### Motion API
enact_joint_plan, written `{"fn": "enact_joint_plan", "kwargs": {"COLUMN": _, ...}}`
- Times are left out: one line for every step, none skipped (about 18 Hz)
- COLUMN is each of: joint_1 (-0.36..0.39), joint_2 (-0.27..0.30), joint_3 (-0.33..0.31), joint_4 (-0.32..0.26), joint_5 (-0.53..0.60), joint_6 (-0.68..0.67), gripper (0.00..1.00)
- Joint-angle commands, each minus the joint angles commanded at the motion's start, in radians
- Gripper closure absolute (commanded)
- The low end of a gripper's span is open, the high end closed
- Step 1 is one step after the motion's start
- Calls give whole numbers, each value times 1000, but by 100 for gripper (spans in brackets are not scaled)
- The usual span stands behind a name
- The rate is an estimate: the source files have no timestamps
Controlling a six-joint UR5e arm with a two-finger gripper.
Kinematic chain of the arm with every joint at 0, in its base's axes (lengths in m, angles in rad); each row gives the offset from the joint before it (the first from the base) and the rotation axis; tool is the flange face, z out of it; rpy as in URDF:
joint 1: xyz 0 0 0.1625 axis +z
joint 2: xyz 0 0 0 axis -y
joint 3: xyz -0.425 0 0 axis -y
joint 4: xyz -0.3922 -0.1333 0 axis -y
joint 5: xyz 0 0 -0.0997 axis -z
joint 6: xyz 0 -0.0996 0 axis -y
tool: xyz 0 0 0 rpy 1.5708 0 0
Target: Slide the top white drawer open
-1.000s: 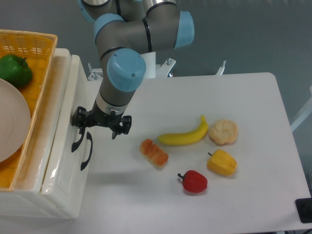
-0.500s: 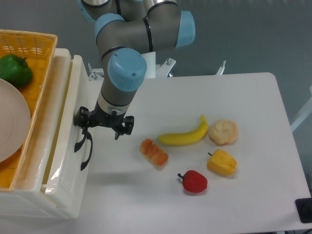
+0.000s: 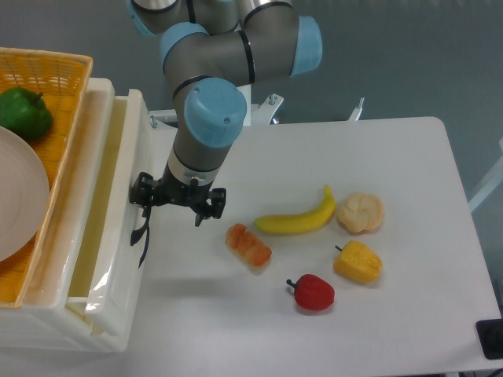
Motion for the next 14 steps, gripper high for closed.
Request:
{"fn": "enact_joint_plan", "kwargs": {"joint_1": 8, "joint_2": 0, "joint_3": 0, "joint_4": 0, "joint_5": 0, "joint_6": 9, "gripper": 0}}
{"fn": "enact_joint_plan", "kwargs": {"joint_1": 14, "joint_2": 0, "joint_3": 0, "joint_4": -2, "joint_5": 0, "joint_6": 21, "gripper": 0}}
{"fn": "enact_joint_plan", "kwargs": {"joint_1": 17, "joint_2": 0, "joint_3": 0, "joint_4": -2, "joint_5": 2, "joint_6": 23, "gripper": 0}}
{"fn": "enact_joint_plan", "kwargs": {"joint_1": 21, "joint_2": 0, "joint_3": 0, "joint_4": -2, "joint_5": 2, "joint_6": 25, "gripper": 0}}
{"fn": "enact_joint_plan", "kwargs": {"joint_1": 26, "joint_2": 0, "joint_3": 0, "joint_4": -2, "joint_5": 2, "joint_6": 25, "gripper": 0}}
{"fn": "enact_joint_plan", "kwargs": {"joint_1": 29, "joint_2": 0, "joint_3": 0, "joint_4": -2, "joint_5": 2, "joint_6": 25, "gripper": 0}}
{"fn": "enact_joint_plan", "kwargs": {"joint_1": 31, "joint_2": 0, "joint_3": 0, "joint_4": -2, "joint_5": 2, "joint_6": 29, "gripper": 0}}
{"fn": "enact_joint_plan", "kwargs": {"joint_1": 35, "joint_2": -2, "joint_3": 0, "joint_4": -2, "joint_5": 2, "joint_6": 35, "gripper": 0}}
{"fn": "enact_joint_plan", "kwargs": {"joint_1": 37, "joint_2": 0, "joint_3": 0, "joint_4": -3, "joint_5": 2, "joint_6": 40, "gripper": 0}}
{"fn": "enact_joint_plan", "kwargs": {"joint_1": 40, "joint_2": 0, "joint_3": 0, "joint_4": -3, "joint_5": 2, "joint_6": 43, "gripper": 0}}
{"fn": "enact_joint_plan", "kwargs": {"joint_1": 46, "joint_2": 0, "joint_3": 0, "joint_4": -3, "joint_5": 2, "joint_6": 44, "gripper": 0}}
{"fn": "enact_joint_plan", "kwargs": {"joint_1": 48, "joint_2": 0, "joint_3": 0, "joint_4": -3, "joint_5": 2, "joint_6": 49, "gripper": 0}}
{"fn": "enact_joint_plan", "kwargs": {"joint_1": 49, "joint_2": 0, "joint_3": 0, "joint_4": -3, "joint_5": 2, "joint_6": 52, "gripper": 0}}
{"fn": "enact_joint_plan", "kwargs": {"joint_1": 54, "joint_2": 0, "joint_3": 0, "joint_4": -5, "joint_5": 2, "joint_6": 58, "gripper": 0}}
